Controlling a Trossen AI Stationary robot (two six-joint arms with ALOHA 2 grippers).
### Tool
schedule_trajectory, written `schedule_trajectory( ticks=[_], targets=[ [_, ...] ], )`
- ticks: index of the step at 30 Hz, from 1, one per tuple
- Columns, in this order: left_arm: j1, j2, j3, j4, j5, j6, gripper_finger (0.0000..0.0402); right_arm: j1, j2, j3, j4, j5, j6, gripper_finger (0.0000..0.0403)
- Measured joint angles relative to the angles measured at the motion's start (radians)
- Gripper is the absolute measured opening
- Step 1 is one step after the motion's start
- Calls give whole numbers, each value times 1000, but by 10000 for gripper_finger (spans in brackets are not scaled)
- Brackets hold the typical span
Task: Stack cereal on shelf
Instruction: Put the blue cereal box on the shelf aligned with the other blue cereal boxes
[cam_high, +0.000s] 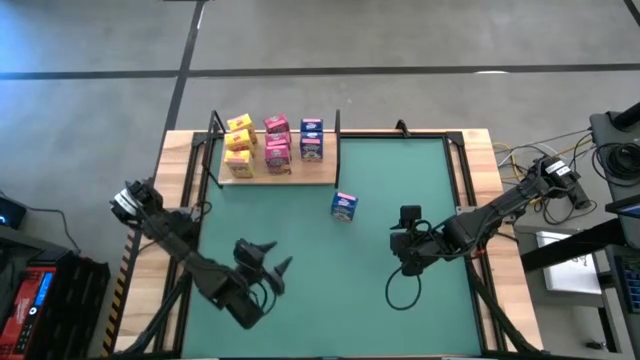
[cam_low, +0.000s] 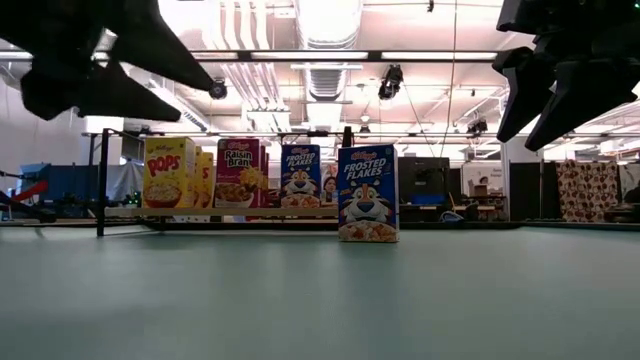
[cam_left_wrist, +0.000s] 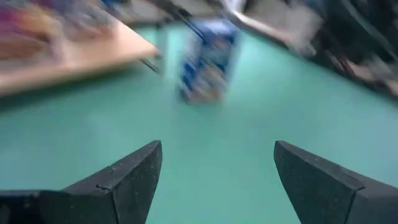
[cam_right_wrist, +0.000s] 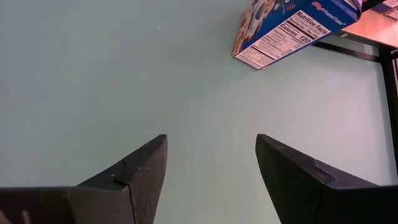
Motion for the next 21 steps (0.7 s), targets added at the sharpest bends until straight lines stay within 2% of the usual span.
schedule_trajectory(
  ticks=[4,6,8,10,15,21],
  targets=[
    [-15,0,4,323,135,443,292,0,0,0,0,0,0,233],
    [-16,0,5,495,166,662,292,0,0,0,0,0,0,233],
    [-17,0,5,616,169,801,292,0,0,0,0,0,0,233],
    [-16,0,5,669,168,883,292,0,0,0,0,0,0,233],
    [-7,17,2,660,130,876,292,0,0,0,0,0,0,233],
    [-15,-18,-53,481,13,648,292,0,0,0,0,0,0,233]
  ],
)
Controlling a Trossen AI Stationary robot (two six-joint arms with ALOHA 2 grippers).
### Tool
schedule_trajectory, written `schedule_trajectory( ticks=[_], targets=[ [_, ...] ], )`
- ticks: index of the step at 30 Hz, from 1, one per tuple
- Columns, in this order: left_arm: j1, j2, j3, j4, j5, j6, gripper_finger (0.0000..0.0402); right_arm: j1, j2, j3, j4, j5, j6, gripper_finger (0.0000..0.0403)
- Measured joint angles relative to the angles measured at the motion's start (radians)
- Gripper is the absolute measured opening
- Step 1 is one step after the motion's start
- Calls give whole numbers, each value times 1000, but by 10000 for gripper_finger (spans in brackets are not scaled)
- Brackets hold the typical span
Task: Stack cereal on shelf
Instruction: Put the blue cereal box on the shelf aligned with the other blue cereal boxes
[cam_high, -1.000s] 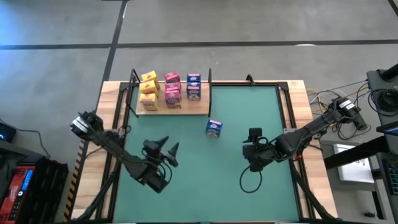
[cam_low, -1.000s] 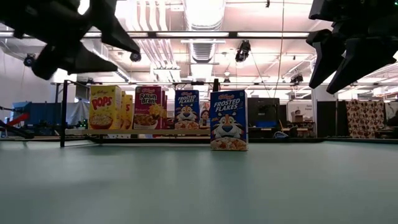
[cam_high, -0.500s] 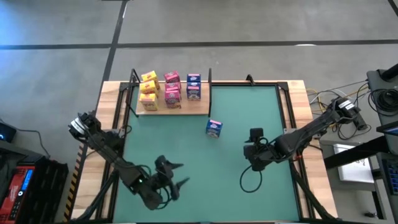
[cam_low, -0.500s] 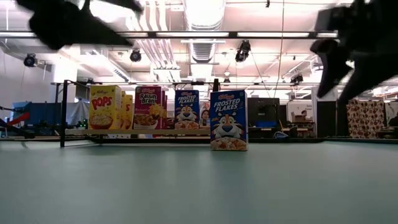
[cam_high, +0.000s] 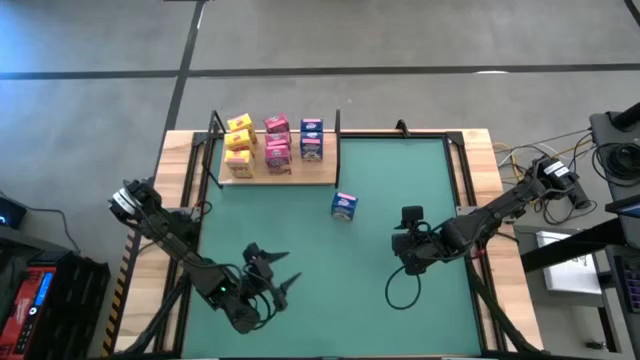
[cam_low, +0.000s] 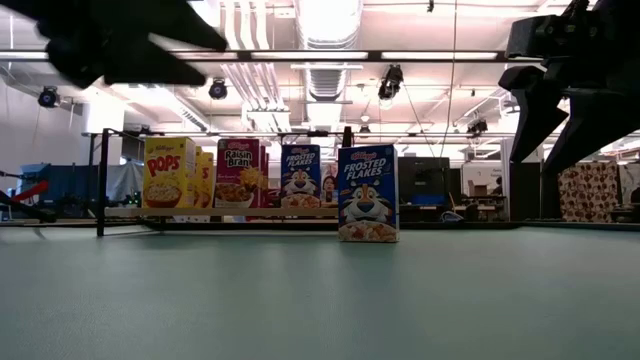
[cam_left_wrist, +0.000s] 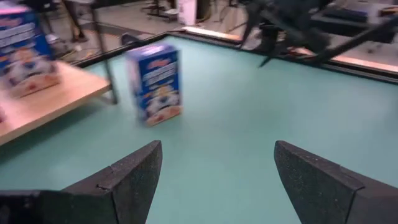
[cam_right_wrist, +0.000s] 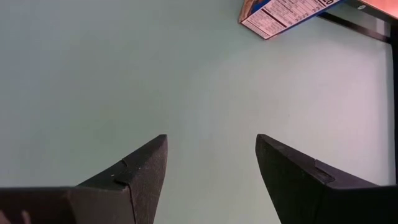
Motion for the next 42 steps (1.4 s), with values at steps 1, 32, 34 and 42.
schedule_trajectory(
  ticks=[1,32,34,42],
  targets=[
    [-2,-13,-14,-41,-8,-50,292,0,0,0,0,0,0,233],
    [14,-43,-146,358,-85,166,292,0,0,0,0,0,0,233],
    [37,-60,-148,352,-51,234,292,0,0,0,0,0,0,233],
    [154,-129,-146,354,77,515,292,0,0,0,0,0,0,233]
  ],
)
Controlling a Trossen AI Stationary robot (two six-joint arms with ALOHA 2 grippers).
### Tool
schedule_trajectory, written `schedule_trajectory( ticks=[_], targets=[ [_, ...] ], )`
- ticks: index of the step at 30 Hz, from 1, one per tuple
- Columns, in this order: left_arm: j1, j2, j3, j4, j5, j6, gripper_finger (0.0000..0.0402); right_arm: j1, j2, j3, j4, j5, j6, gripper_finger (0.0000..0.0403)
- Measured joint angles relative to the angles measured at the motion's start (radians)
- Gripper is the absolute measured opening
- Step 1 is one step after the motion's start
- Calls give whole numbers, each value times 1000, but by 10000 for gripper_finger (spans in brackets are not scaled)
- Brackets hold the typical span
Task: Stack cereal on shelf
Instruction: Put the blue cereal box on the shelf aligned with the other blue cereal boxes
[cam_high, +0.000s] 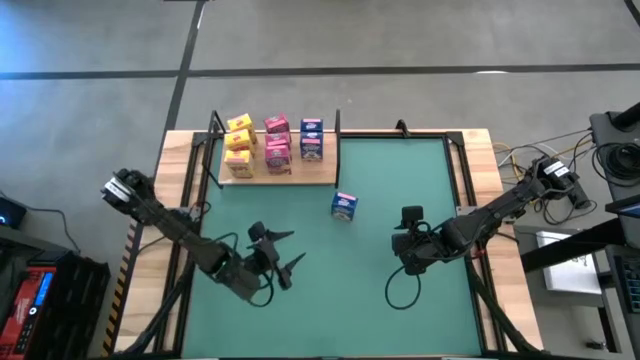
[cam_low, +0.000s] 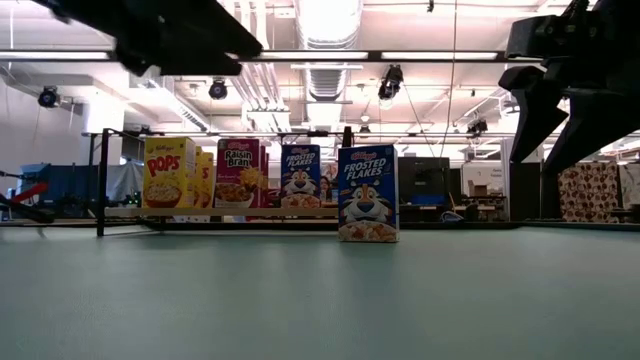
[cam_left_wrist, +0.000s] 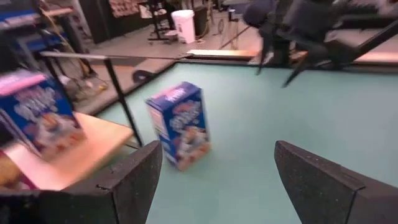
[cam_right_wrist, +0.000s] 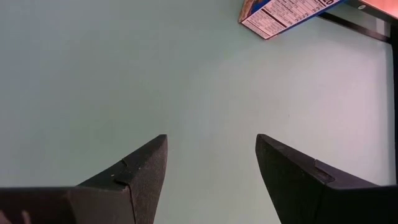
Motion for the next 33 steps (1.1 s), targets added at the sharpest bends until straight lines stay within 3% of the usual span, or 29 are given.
schedule_trajectory(
  ticks=[2,8,11,21,33],
  targets=[
    [39,-1,3,-1,31,57,292,0,0,0,0,0,0,233],
    [228,1,4,-2,307,116,292,0,0,0,0,0,0,233],
    [296,1,4,1,366,173,292,0,0,0,0,0,0,233],
    [373,1,4,30,505,399,292,0,0,0,0,0,0,233],
    [489,9,79,40,777,684,292,0,0,0,0,0,0,233]
  ],
)
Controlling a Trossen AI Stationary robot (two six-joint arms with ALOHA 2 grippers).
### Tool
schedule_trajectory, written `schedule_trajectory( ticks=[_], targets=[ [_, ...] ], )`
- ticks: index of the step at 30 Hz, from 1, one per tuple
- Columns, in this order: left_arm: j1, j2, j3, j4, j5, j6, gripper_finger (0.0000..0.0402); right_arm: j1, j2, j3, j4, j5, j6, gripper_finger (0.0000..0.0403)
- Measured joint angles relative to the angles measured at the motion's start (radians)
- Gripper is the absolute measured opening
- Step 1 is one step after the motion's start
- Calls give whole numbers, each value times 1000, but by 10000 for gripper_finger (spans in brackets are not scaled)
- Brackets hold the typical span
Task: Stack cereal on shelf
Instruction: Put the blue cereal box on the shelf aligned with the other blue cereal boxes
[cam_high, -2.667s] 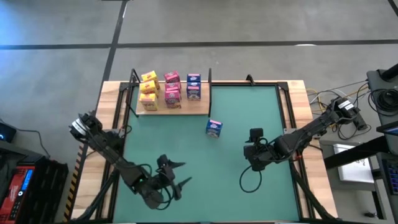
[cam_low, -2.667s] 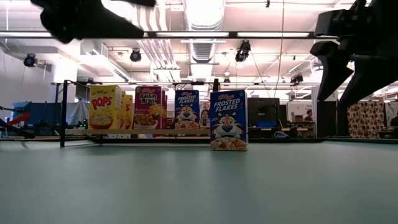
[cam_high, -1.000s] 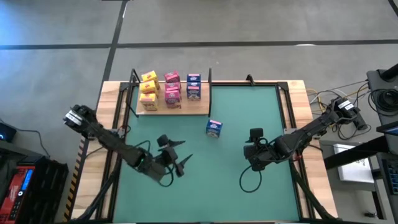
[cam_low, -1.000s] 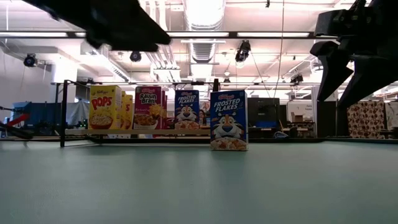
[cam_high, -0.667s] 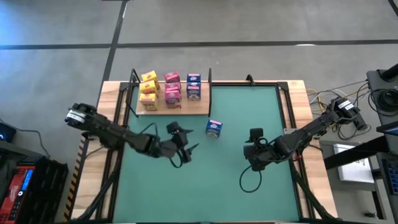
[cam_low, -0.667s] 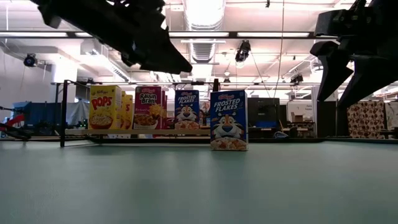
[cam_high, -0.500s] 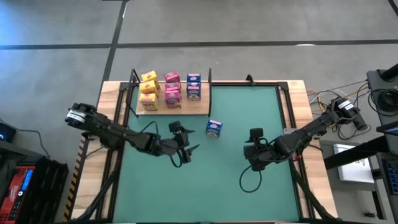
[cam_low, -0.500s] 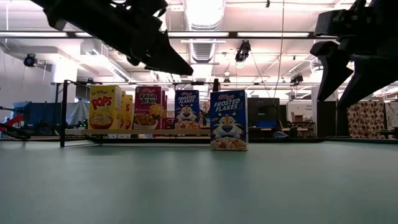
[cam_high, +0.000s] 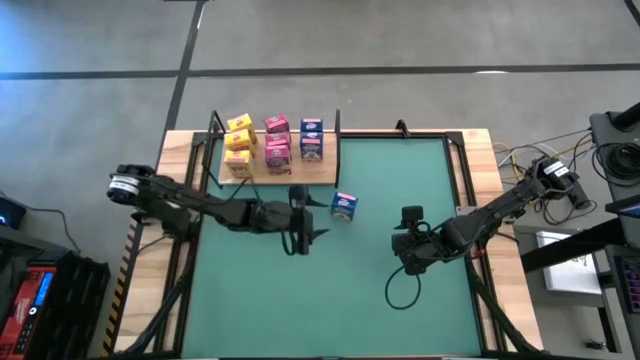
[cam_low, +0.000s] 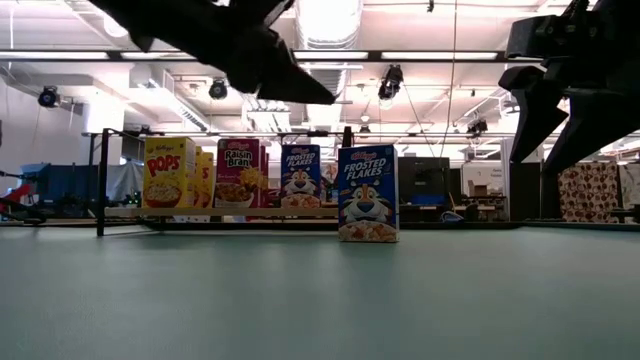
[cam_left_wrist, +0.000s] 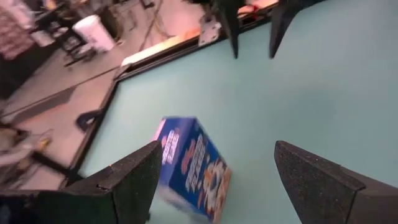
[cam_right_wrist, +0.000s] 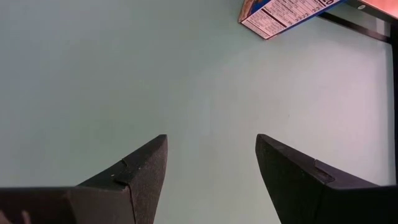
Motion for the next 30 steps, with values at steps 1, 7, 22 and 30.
schedule_trajectory(
  ticks=[1,7,22,30],
  targets=[
    [16,7,10,0,36,2,292,0,0,0,0,0,0,233],
    [102,72,78,-8,119,48,292,0,0,0,0,0,0,233],
    [233,205,195,-61,271,77,293,0,0,0,0,0,0,233],
    [276,290,315,-193,342,46,310,0,0,0,0,0,0,233]
  ],
)
